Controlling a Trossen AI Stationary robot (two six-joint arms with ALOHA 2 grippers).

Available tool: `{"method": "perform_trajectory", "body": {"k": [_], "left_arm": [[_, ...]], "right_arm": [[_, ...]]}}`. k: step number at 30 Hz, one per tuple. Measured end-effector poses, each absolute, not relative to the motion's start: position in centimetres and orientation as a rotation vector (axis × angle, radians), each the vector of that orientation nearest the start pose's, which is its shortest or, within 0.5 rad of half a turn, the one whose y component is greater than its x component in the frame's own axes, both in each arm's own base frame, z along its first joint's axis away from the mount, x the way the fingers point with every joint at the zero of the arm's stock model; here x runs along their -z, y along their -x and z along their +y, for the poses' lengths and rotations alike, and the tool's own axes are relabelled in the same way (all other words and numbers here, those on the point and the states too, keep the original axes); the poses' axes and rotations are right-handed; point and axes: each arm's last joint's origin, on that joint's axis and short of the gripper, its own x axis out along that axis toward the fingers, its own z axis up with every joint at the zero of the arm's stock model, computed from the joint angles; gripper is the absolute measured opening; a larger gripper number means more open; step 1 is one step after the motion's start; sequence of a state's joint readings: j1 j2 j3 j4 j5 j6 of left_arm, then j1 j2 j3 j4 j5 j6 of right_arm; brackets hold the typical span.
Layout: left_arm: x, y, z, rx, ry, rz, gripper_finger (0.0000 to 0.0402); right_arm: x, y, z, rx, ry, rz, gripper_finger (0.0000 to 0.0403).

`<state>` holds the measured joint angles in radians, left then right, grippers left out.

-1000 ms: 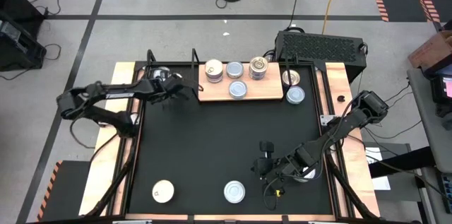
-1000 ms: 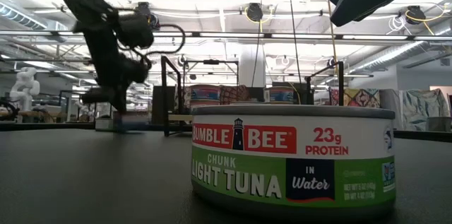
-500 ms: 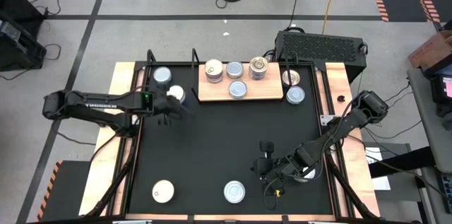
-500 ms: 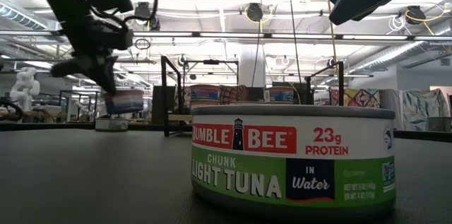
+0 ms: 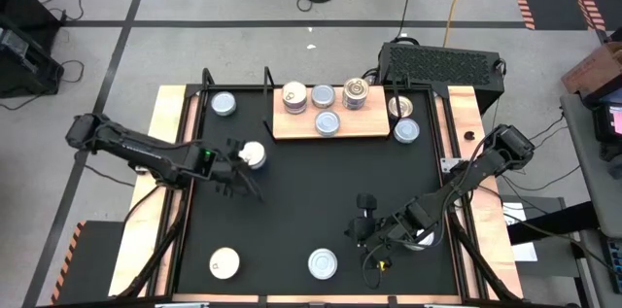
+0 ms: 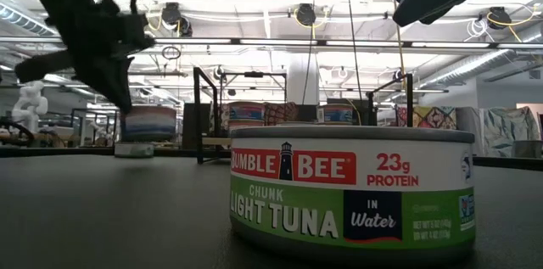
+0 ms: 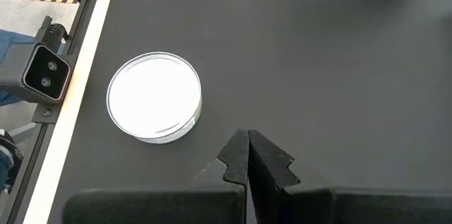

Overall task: Stack canned seafood by type on shelf
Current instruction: Put the left blue tuna can on the shelf

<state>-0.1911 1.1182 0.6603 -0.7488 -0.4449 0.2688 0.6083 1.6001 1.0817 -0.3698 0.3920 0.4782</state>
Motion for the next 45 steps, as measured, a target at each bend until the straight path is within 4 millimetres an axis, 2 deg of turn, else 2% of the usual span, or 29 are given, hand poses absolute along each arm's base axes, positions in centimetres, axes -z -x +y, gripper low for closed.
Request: {"method": "perform_trajectory", "body": {"k": [7, 11, 16, 20, 25, 29, 31, 39, 45], "left_arm": [[-21.4, -22.2, -4.4, -0.004, -0.673, 1.102, 0.0000], [-21.6, -24.7, -4.9, 0.007, -0.755, 1.093, 0.0000], [-21.2, -27.8, -4.0, -0.020, -0.868, 1.061, 0.0000], [-21.1, -29.5, -1.8, -0.050, -0.888, 1.062, 0.0000], [-21.2, -29.9, 1.8, -0.085, -0.837, 1.083, 0.0000], [-21.2, -29.6, 4.3, -0.133, -0.783, 1.116, 0.0000], [-21.2, -29.6, 5.2, -0.134, -0.751, 1.114, 0.0000], [-21.3, -29.4, 7.1, -0.141, -0.684, 1.091, 0.0000], [-20.0, -29.9, 7.7, -0.125, -0.674, 1.117, 0.0000]], "right_arm": [[-22.5, -27.7, 17.9, -0.011, -0.025, 0.800, 0.0000], [-22.5, -27.7, 17.9, -0.011, -0.025, 0.801, 0.0000], [-22.5, -27.7, 17.9, -0.011, -0.025, 0.801, 0.0000], [-22.5, -27.8, 17.7, 0.044, 0.012, 0.769, 0.0000], [-22.9, -28.6, 15.9, 0.309, 0.097, 0.641, 0.0000], [-22.9, -29.4, 14.3, 0.425, 0.102, 0.594, 0.0000], [-22.3, -29.8, 13.3, 0.468, 0.091, 0.565, 0.0000], [-19.0, -30.1, 9.2, 0.567, 0.037, 0.536, 0.0000], [-19.0, -31.0, 7.4, 0.580, 0.025, 0.408, 0.0000]]}}
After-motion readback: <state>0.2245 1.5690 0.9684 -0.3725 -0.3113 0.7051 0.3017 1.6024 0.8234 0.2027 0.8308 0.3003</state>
